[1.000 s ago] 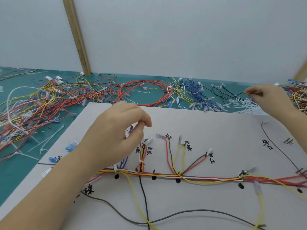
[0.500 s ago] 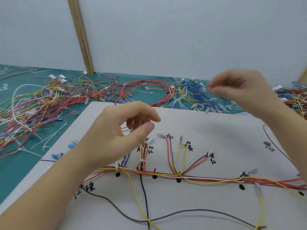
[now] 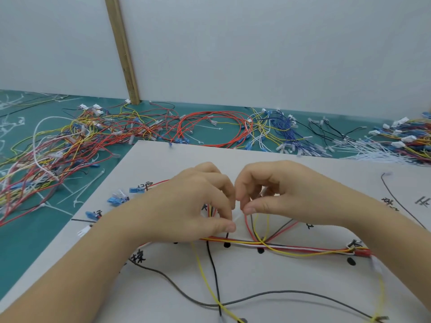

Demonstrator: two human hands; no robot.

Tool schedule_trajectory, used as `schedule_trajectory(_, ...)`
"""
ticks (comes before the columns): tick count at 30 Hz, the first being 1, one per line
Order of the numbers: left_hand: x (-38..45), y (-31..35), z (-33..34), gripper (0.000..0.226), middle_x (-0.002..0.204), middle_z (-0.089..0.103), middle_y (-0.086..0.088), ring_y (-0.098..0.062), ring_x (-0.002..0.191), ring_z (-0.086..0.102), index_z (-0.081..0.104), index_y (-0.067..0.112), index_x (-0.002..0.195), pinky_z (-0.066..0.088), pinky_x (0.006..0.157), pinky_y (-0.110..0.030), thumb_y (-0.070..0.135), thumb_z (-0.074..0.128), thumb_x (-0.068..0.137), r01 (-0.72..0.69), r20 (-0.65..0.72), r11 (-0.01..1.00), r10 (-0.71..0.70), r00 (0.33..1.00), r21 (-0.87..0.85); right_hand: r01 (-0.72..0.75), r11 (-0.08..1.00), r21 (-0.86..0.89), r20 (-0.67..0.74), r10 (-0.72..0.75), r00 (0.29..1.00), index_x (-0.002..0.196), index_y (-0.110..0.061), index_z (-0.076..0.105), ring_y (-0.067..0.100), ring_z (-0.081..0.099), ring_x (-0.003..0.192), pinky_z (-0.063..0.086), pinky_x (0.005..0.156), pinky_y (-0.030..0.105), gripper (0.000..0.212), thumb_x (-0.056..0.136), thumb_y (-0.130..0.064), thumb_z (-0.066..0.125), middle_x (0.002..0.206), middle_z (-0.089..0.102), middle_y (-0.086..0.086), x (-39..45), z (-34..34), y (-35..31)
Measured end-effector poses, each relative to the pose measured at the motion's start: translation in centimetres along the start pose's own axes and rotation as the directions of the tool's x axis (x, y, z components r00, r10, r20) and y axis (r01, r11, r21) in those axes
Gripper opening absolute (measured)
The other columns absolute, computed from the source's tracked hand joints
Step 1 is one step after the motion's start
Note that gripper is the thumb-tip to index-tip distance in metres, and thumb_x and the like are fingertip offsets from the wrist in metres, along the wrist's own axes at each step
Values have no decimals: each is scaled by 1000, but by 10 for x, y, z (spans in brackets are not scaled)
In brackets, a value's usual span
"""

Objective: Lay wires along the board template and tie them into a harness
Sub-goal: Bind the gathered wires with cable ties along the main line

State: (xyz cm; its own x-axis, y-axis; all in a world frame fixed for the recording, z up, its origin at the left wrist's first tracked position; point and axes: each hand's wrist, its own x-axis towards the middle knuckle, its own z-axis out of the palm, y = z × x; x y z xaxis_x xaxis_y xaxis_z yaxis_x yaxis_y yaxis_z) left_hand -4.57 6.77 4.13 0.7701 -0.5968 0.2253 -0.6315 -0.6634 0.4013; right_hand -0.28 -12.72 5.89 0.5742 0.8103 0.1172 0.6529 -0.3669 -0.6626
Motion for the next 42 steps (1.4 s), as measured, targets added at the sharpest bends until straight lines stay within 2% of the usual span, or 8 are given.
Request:
schedule_trajectory(5,-1,0,-3,15,91,59,19,1,100,41,60,39,59,30,77,-3,36,61,74,94,-6,988,-95,995,-123,-72,997,4,-132,72,989,73,-32,67,6,58,61,48,60,16,23,76,-10,72,72,67,-6,-4,-18,10)
schedule_trajectory(7,0,0,-3,16,91,58,19,2,100,41,57,40,58,30,78,-3,37,61,73,119,-20,985,-123,992,-128,-99,978,184,-132,124,983,72,-26,69,6,58,56,49,57,15,24,75,-3,71,65,67,-3,-8,-26,15)
schedule_trajectory(11,1,-1,0,14,91,58,20,3,100,40,62,35,59,30,77,-4,39,60,73,129,12,985,-128,992,-112,-78,841,535,-76,140,987,76,-23,72,11,65,64,54,61,21,26,68,1,74,71,69,1,-11,-26,23)
schedule_trajectory(16,2,-1,1,16,94,56,22,-1,101,43,68,27,69,35,82,-13,40,60,73,141,31,980,-138,990,-143,-11,671,741,-120,149,982,71,-23,73,11,68,64,54,59,20,28,66,2,62,70,70,0,-7,-19,25)
schedule_trajectory(23,1,-3,2,18,90,55,22,1,102,40,58,40,62,37,90,-25,55,68,67,135,138,990,-128,982,-45,29,628,778,-175,173,969,71,-21,71,15,69,67,55,59,23,21,65,-1,72,71,70,2,-4,-12,27)
schedule_trajectory(27,0,-2,5,18,90,54,22,4,101,34,58,39,69,36,87,-22,53,69,68,102,185,991,-116,976,85,4,697,717,-212,213,954,78,-15,66,15,68,66,54,59,22,17,66,-3,66,72,69,2,-4,-8,29)
schedule_trajectory(31,0,-2,6,15,91,55,20,3,97,35,64,32,69,34,84,-19,46,69,71,70,157,991,-87,984,116,-50,801,596,-217,221,951,81,-13,62,13,68,65,53,60,20,24,77,11,62,70,70,1,-1,-1,28)
schedule_trajectory(42,-1,1,5,10,93,52,22,6,98,33,63,31,67,28,83,-7,36,67,75,62,172,994,-77,982,93,-57,864,500,-277,222,935,77,-12,63,11,68,64,54,61,18,27,78,15,60,68,68,-3,0,4,23)
